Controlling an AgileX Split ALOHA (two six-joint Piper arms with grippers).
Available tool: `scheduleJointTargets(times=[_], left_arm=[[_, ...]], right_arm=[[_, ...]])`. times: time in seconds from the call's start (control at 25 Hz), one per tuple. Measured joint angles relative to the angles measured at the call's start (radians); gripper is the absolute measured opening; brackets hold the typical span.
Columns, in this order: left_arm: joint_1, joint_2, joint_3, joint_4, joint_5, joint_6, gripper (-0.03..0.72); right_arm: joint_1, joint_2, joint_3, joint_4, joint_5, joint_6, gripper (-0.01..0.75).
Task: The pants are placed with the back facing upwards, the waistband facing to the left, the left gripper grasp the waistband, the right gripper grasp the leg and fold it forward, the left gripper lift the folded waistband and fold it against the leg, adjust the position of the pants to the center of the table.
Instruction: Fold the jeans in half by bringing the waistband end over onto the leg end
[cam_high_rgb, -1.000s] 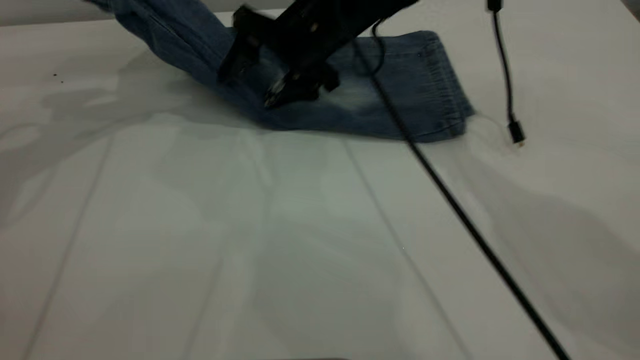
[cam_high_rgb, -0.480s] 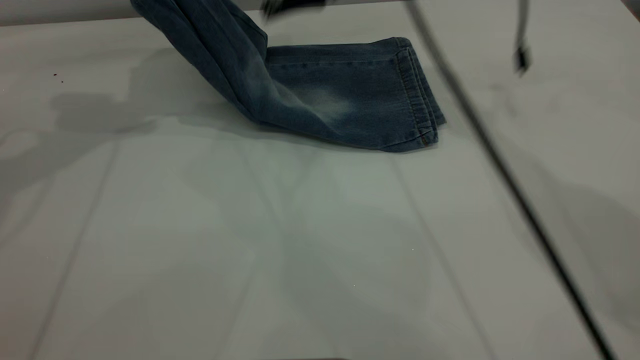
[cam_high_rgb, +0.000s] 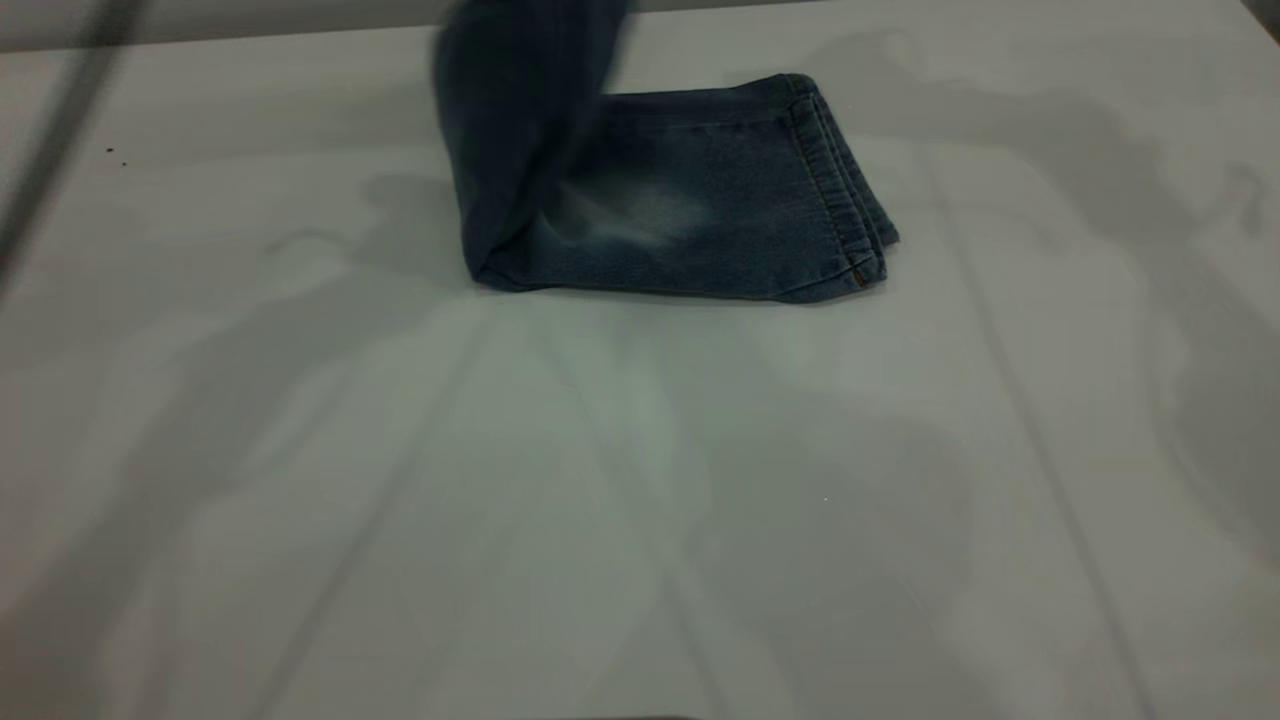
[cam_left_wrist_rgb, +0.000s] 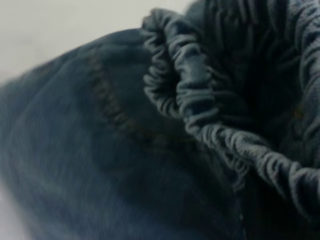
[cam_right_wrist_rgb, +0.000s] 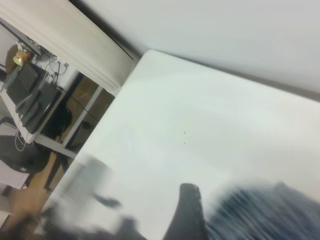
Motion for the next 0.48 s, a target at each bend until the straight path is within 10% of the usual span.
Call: scheduleJointTargets(times=[0.28, 0.48], left_arm=[[-0.121, 0.185, -0.095, -0.054, -0.052, 0.113, 0.115], [-0.121, 0.213, -0.128, -0.055, -0.055, 0.2, 0.361]], right_arm=[[-0.019, -0.001, -0.003, -0.02, 0.014, 0.015, 0.528], [-0.019, -0.001, -0.003, -0.1, 0.015, 0.046, 0.528]])
